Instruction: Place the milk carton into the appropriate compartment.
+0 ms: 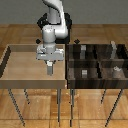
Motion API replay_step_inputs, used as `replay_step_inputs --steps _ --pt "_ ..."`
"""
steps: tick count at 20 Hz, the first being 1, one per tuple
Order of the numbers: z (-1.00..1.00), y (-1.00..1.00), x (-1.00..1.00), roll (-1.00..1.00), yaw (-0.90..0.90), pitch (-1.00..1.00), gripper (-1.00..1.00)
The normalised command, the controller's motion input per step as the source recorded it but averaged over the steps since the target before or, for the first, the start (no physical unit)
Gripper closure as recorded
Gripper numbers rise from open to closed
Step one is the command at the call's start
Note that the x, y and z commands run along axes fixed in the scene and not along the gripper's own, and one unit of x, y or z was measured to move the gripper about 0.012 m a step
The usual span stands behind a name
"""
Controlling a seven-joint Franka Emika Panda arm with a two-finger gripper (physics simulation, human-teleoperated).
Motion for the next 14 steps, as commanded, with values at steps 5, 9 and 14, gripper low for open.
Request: replay_step_inputs --steps 5,9,14 --pt "1.00 0.00 0.00 0.00 0.00 0.00 1.00" --pt "1.00 0.00 0.00 0.00 0.00 0.00 1.00" --pt "1.00 0.00 0.00 0.00 0.00 0.00 1.00"
